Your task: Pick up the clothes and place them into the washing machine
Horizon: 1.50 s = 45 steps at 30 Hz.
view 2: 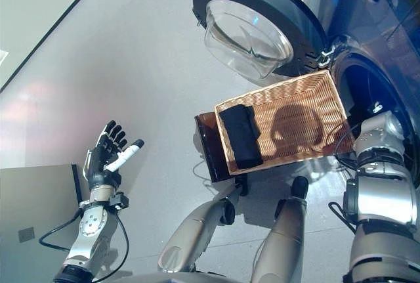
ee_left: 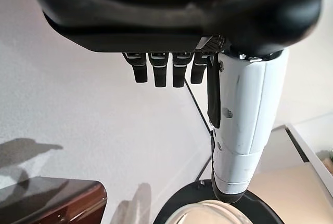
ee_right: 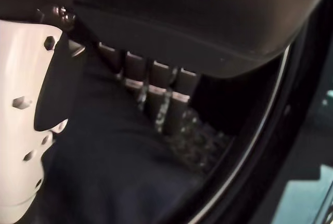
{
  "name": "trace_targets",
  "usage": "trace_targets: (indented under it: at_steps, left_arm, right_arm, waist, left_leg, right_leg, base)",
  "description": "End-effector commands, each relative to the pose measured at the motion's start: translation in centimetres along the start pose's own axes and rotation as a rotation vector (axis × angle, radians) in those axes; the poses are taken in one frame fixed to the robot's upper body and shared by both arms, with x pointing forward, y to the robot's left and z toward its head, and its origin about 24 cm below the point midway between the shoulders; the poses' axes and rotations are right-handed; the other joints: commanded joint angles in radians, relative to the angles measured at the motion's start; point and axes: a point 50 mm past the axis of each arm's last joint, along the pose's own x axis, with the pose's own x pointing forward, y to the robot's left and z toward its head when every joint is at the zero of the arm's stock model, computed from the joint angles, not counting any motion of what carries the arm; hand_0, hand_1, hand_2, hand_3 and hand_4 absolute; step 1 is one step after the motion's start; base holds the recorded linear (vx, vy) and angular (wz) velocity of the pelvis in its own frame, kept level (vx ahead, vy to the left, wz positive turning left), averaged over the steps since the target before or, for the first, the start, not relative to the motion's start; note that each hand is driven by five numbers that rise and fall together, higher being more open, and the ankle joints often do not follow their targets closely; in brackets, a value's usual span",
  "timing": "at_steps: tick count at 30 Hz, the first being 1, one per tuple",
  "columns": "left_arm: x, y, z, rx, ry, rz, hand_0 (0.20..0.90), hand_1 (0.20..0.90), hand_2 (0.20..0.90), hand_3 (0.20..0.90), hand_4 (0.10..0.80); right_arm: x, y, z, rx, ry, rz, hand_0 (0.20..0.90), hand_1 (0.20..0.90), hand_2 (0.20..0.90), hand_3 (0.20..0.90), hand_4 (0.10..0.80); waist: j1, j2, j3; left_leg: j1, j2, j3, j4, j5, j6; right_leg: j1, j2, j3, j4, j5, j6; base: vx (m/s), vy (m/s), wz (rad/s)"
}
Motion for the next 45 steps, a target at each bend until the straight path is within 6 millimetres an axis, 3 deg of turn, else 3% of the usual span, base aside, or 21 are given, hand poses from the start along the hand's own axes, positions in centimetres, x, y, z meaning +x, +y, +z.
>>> trace_targets:
  at_steps: [1, 3, 4, 5, 6, 7, 8, 10, 17, 23, 26, 27, 29, 30, 32, 33, 34, 36, 41, 45]
  left_arm:
    - [1.2, 2.4, 4.1, -0.028, -0.210, 0.104, 0.900, 0.900, 0.900, 0.900, 0.800]
    - [1.2, 3.3, 4.3, -0.020, -0.210, 0.139, 0.900, 0.900, 0.900, 0.900, 0.800]
    - [1.1, 3.5, 4.6, -0.018, -0.222, 0.148, 0.900, 0.900, 0.900, 0.900, 0.800]
    - [1.2, 3.6, 4.6, -0.027, -0.218, 0.146, 0.900, 0.900, 0.900, 0.900, 0.800]
    - [1.1, 3.9, 4.4, -0.045, -0.205, 0.168, 0.900, 0.900, 0.900, 0.900, 0.800]
    - [1.1, 3.9, 4.4, -0.047, -0.205, 0.170, 0.900, 0.900, 0.900, 0.900, 0.800]
    - [1.2, 4.0, 4.7, -0.052, -0.213, 0.163, 0.900, 0.900, 0.900, 0.900, 0.800]
    - [1.4, 3.9, 5.0, -0.050, -0.228, 0.160, 0.900, 0.900, 0.900, 0.900, 0.800]
    - [1.8, 3.9, 5.1, -0.050, -0.234, 0.158, 0.900, 0.900, 0.900, 0.900, 0.800]
    - [1.9, 3.5, 5.1, -0.060, -0.241, 0.140, 0.900, 0.900, 0.900, 0.900, 0.800]
    - [2.1, 3.0, 5.4, -0.057, -0.252, 0.108, 0.900, 0.900, 0.900, 0.900, 0.800]
    - [2.1, 3.0, 5.4, -0.055, -0.253, 0.112, 0.900, 0.900, 0.900, 0.900, 0.800]
    - [2.3, 2.9, 5.5, -0.045, -0.255, 0.103, 0.900, 0.900, 0.900, 0.900, 0.800]
    - [2.3, 3.0, 5.3, -0.048, -0.249, 0.108, 0.900, 0.900, 0.900, 0.900, 0.800]
    - [2.5, 3.0, 5.2, -0.047, -0.246, 0.106, 0.900, 0.900, 0.900, 0.900, 0.800]
    - [2.6, 3.0, 5.3, -0.045, -0.250, 0.114, 0.900, 0.900, 0.900, 0.900, 0.800]
    - [2.7, 3.0, 5.3, -0.040, -0.253, 0.119, 0.900, 0.900, 0.900, 0.900, 0.800]
    - [2.7, 3.2, 5.3, -0.034, -0.254, 0.121, 0.900, 0.900, 0.900, 0.900, 0.800]
    - [2.9, 2.8, 5.2, -0.035, -0.253, 0.105, 0.900, 0.900, 0.900, 0.900, 0.800]
    - [3.0, 2.8, 5.2, -0.027, -0.250, 0.105, 0.900, 0.900, 0.900, 0.900, 0.800]
  right_arm:
    - [1.0, 2.7, 12.6, -0.317, -0.449, 0.052, 0.900, 0.900, 0.900, 0.900, 0.800]
    - [0.6, 4.1, 12.0, -0.880, -0.572, 0.066, 0.900, 0.900, 0.900, 0.900, 0.800]
    - [0.4, 4.6, 12.0, -0.935, -0.603, 0.087, 0.900, 0.900, 0.900, 0.900, 0.800]
    - [0.9, 3.6, 11.8, -1.150, -0.615, 0.023, 0.900, 0.900, 0.900, 0.900, 0.800]
    - [0.8, 4.1, 11.6, -1.305, -0.644, -0.001, 0.900, 0.900, 0.900, 0.900, 0.800]
    - [0.7, 4.3, 11.7, -1.305, -0.648, 0.000, 0.900, 0.900, 0.900, 0.900, 0.800]
    - [0.9, 4.1, 10.6, -1.478, -0.636, 0.037, 0.900, 0.900, 0.900, 0.900, 0.800]
    - [0.8, 4.1, 9.5, -1.492, -0.629, 0.058, 0.900, 0.900, 0.900, 0.900, 0.800]
    - [0.5, 4.5, 7.2, -1.430, -0.552, 0.124, 0.900, 0.900, 0.900, 0.900, 0.800]
    - [0.3, 4.2, 4.9, -1.246, -0.398, 0.180, 0.900, 0.900, 0.900, 0.900, 0.800]
    - [-0.2, 3.7, 1.6, -1.059, -0.239, 0.246, 0.900, 0.900, 0.900, 0.900, 0.800]
    - [-0.9, 4.0, -0.3, -0.933, -0.172, 0.277, 0.900, 0.900, 0.900, 0.900, 0.800]
    - [-1.7, 3.9, -2.2, -0.863, -0.111, 0.312, 0.900, 0.900, 0.900, 0.900, 0.800]
    - [-2.7, 4.0, -4.4, -0.780, -0.044, 0.341, 0.900, 0.900, 0.900, 0.900, 0.800]
    - [-3.9, 4.0, -6.7, -0.688, 0.035, 0.365, 0.900, 0.900, 0.900, 0.900, 0.800]
    - [-5.7, 4.3, -9.2, -0.600, 0.123, 0.395, 0.900, 0.900, 0.900, 0.900, 0.800]
    - [-6.8, 4.6, -10.5, -0.534, 0.167, 0.412, 0.900, 0.900, 0.900, 0.900, 0.800]
    - [-7.3, 4.5, -11.2, -0.523, 0.193, 0.424, 0.900, 0.900, 0.900, 0.900, 0.800]
    - [-11.2, 4.5, -15.4, -0.445, 0.326, 0.500, 0.900, 0.900, 0.900, 0.900, 0.800]
    - [-13.0, 4.6, -16.8, -0.434, 0.372, 0.543, 0.900, 0.900, 0.900, 0.900, 0.800]
  waist:
    - [0.005, -0.046, -0.065]
    - [0.001, -0.057, -0.059]
    - [-0.006, -0.056, -0.056]
    - [0.000, -0.064, -0.057]
    - [0.001, -0.067, -0.058]
    - [-0.002, -0.064, -0.056]
    - [-0.001, -0.072, -0.057]
    - [-0.001, -0.075, -0.056]
    - [0.006, -0.088, -0.037]
    - [0.011, -0.093, -0.036]
    - [0.017, -0.096, -0.035]
    - [0.017, -0.100, -0.034]
    - [0.016, -0.105, -0.031]
    - [0.017, -0.109, -0.030]
    - [0.018, -0.117, -0.029]
    - [0.021, -0.125, -0.026]
    - [0.024, -0.132, -0.026]
    - [0.026, -0.139, -0.025]
    - [0.048, -0.184, -0.020]
    - [0.058, -0.214, -0.020]
  left_leg:
    - [-0.028, 0.045, -0.042, 0.140, -0.137, -0.118]
    - [-0.033, 0.047, -0.041, 0.137, -0.129, -0.117]
    - [-0.036, 0.047, -0.043, 0.138, -0.129, -0.116]
    - [-0.040, 0.047, -0.046, 0.138, -0.126, -0.117]
    - [-0.042, 0.046, -0.047, 0.137, -0.125, -0.116]
    - [-0.042, 0.045, -0.047, 0.137, -0.125, -0.116]
    - [-0.048, 0.044, -0.053, 0.137, -0.124, -0.117]
    - [-0.054, 0.043, -0.060, 0.138, -0.120, -0.118]
    - [-0.058, 0.045, -0.064, 0.136, -0.112, -0.120]
    - [-0.053, 0.045, -0.064, 0.136, -0.112, -0.119]
    - [-0.047, 0.046, -0.069, 0.139, -0.115, -0.117]
    - [-0.045, 0.047, -0.069, 0.141, -0.116, -0.116]
    - [-0.041, 0.050, -0.073, 0.145, -0.117, -0.115]
    - [-0.038, 0.051, -0.076, 0.147, -0.117, -0.115]
    - [-0.034, 0.052, -0.082, 0.149, -0.117, -0.115]
    - [-0.030, 0.053, -0.090, 0.152, -0.116, -0.115]
    - [-0.027, 0.053, -0.094, 0.150, -0.114, -0.116]
    - [-0.023, 0.052, -0.099, 0.147, -0.112, -0.117]
    - [-0.003, 0.054, -0.136, 0.123, -0.094, -0.123]
    - [0.005, 0.056, -0.152, 0.116, -0.089, -0.125]
  right_leg:
    - [0.125, 0.016, -0.009, -0.200, 0.074, 0.006]
    - [0.122, 0.021, -0.010, -0.204, 0.085, 0.002]
    - [0.122, 0.022, -0.012, -0.205, 0.086, 0.001]
    - [0.122, 0.022, -0.016, -0.207, 0.089, 0.001]
    - [0.119, 0.024, -0.018, -0.208, 0.091, -0.002]
    - [0.119, 0.024, -0.019, -0.207, 0.091, -0.002]
    - [0.119, 0.026, -0.023, -0.209, 0.092, -0.004]
    - [0.116, 0.025, -0.028, -0.208, 0.094, -0.005]
    - [0.117, 0.032, -0.031, -0.204, 0.095, -0.010]
    - [0.117, 0.032, -0.030, -0.202, 0.094, -0.011]
    - [0.124, 0.032, -0.034, -0.200, 0.092, -0.012]
    - [0.128, 0.031, -0.037, -0.201, 0.092, -0.012]
    - [0.134, 0.032, -0.040, -0.199, 0.089, -0.013]
    - [0.139, 0.033, -0.042, -0.200, 0.088, -0.014]
    - [0.149, 0.033, -0.049, -0.203, 0.086, -0.016]
    - [0.157, 0.034, -0.059, -0.203, 0.086, -0.018]
    - [0.165, 0.034, -0.066, -0.208, 0.087, -0.018]
    - [0.173, 0.033, -0.073, -0.213, 0.087, -0.019]
    - [0.220, 0.029, -0.124, -0.242, 0.094, -0.022]
    - [0.243, 0.031, -0.144, -0.258, 0.097, -0.023]
  base:
    - [-0.026, -0.016, -0.03]
    - [-0.033, -0.020, -0.02]
    - [-0.031, -0.029, -0.02]
    - [-0.025, -0.022, -0.03]
    - [0.000, 0.000, 0.00]
    - [0.000, 0.000, 0.00]
    - [0.000, 0.000, 0.00]
    - [-0.010, -0.014, 0.02]
    - [-0.012, -0.009, 0.03]
    - [-0.004, 0.005, 0.02]
    - [-0.003, 0.000, 0.01]
    - [0.000, 0.000, 0.00]
    - [-0.006, -0.021, 0.06]
    - [-0.002, -0.032, 0.06]
    - [-0.003, -0.040, 0.06]
    - [-0.010, -0.051, 0.11]
    - [-0.010, -0.044, 0.09]
    - [-0.005, -0.040, 0.08]
    - [0.006, -0.058, 0.22]
    - [0.034, -0.030, 0.25]
